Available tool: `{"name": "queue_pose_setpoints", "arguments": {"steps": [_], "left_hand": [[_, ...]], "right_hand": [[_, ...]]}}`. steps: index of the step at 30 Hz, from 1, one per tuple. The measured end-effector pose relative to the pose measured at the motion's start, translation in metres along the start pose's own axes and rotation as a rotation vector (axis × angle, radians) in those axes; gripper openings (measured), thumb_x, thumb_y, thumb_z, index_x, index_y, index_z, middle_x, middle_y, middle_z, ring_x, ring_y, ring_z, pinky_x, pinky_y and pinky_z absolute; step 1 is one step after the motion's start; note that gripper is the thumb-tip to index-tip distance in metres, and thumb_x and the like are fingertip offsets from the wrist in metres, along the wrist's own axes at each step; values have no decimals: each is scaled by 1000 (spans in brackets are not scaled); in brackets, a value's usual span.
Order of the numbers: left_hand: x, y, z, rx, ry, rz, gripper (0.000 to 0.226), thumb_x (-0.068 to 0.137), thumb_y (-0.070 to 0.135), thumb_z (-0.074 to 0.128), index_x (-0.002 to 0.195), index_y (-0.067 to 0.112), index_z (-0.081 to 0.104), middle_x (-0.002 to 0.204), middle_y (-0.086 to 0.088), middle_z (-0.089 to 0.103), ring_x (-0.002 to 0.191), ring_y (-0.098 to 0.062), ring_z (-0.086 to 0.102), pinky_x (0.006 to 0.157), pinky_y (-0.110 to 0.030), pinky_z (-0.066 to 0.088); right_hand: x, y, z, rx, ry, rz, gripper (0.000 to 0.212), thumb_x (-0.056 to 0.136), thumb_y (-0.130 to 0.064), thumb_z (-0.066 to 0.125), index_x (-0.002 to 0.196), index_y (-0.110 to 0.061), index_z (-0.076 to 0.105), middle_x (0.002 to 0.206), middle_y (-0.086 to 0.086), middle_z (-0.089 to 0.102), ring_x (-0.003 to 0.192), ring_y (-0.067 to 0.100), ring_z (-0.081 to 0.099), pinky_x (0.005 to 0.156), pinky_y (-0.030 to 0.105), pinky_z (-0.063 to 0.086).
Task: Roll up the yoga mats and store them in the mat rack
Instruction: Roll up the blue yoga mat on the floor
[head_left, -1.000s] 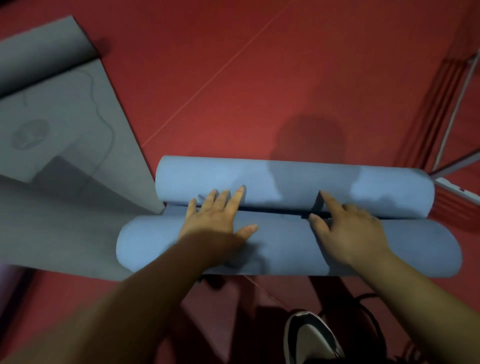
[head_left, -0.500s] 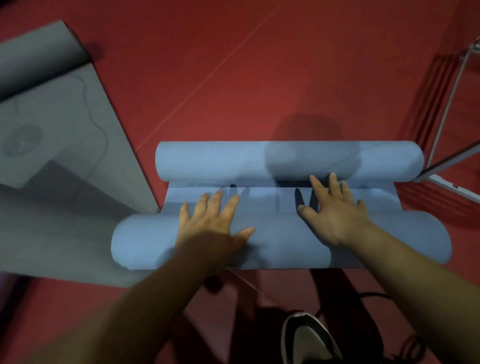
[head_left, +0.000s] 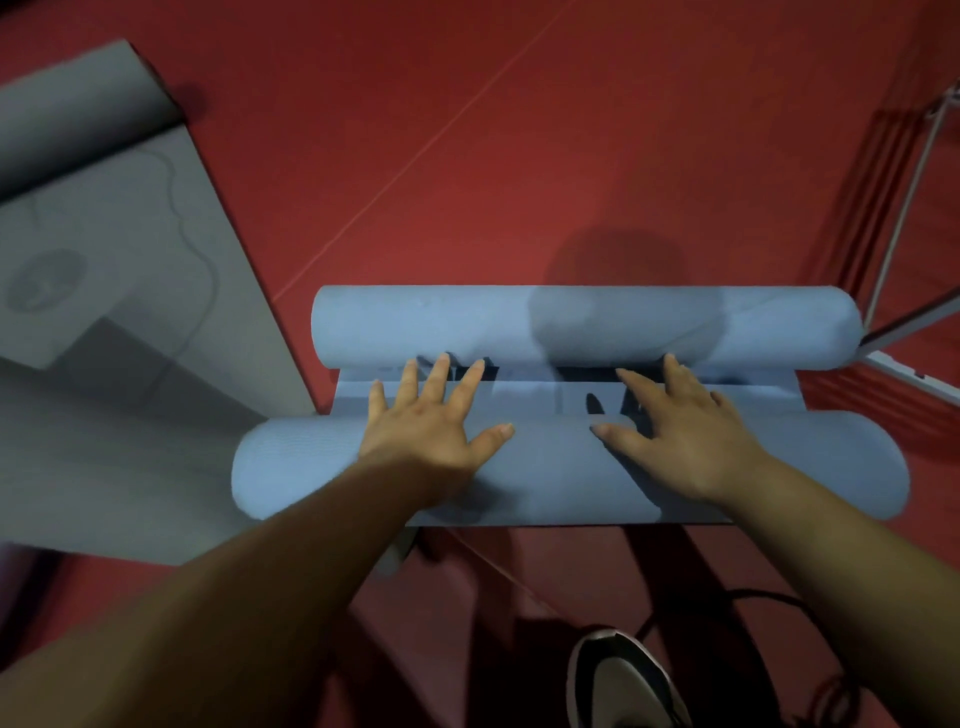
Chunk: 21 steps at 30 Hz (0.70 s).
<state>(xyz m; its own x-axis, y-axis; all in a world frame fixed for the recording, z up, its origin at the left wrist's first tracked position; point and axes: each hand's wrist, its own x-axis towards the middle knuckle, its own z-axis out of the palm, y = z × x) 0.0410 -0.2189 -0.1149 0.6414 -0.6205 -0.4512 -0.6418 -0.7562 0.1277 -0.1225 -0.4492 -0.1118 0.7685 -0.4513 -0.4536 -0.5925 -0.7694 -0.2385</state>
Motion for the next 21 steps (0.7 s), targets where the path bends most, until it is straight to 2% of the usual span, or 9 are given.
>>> {"name": "queue_pose_setpoints", "arguments": {"steps": [4, 7, 11, 13, 15, 17, 21], "left_hand": [[7, -1, -4, 9, -6, -9, 85, 87, 87, 16, 157, 47, -10, 171, 3, -8, 157, -27, -13, 123, -61, -4], [9, -2, -5, 11, -23, -10, 86, 86, 87, 14, 158, 46, -10, 171, 2, -10, 157, -28, -13, 123, -62, -3], [9, 0, -10, 9, 34, 14, 86, 87, 86, 15, 159, 44, -7, 171, 0, -4, 157, -27, -6, 124, -60, 1], [6, 0, -14, 17, 68, 80, 85, 87, 85, 21, 158, 47, -7, 171, 0, -4, 157, -25, -4, 124, -58, 2], [-1, -3, -15, 77, 30, 149, 89, 84, 87, 28, 156, 50, -10, 171, 1, -11, 157, -22, -9, 124, -56, -3], [-10, -7, -15, 158, -20, 188, 100, 79, 92, 35, 156, 50, -13, 170, 2, -17, 156, -21, -14, 124, -57, -7], [-13, -10, -15, 220, -91, 197, 129, 64, 91, 61, 156, 44, -16, 168, 5, -22, 156, -24, -16, 124, -60, 0]], "right_hand": [[-12, 0, -1, -102, -98, -147, 111, 64, -99, 32, 158, -47, 4, 167, -5, -23, 155, 22, -17, 122, 62, 5], [-13, -1, 3, -246, -141, -208, 125, 55, -103, 41, 157, -48, -5, 164, -5, -31, 153, 29, -22, 119, 68, 4], [-5, -1, -3, -254, -177, -207, 132, 50, -99, 55, 157, -47, -2, 164, -4, -31, 153, 32, -21, 117, 72, 6], [-1, -1, -6, -226, -175, -207, 130, 49, -98, 58, 157, -48, 4, 165, -5, -28, 155, 30, -17, 118, 72, 10], [4, -1, -9, -201, -168, -203, 127, 49, -96, 59, 156, -49, 9, 166, -6, -27, 155, 28, -16, 117, 71, 11], [8, -2, -11, -195, -180, -195, 126, 48, -96, 58, 155, -50, 10, 166, -6, -27, 154, 28, -19, 117, 72, 10], [6, -2, -10, -214, -181, -199, 130, 48, -97, 58, 156, -47, 7, 165, -5, -29, 154, 30, -21, 117, 73, 9]]}}
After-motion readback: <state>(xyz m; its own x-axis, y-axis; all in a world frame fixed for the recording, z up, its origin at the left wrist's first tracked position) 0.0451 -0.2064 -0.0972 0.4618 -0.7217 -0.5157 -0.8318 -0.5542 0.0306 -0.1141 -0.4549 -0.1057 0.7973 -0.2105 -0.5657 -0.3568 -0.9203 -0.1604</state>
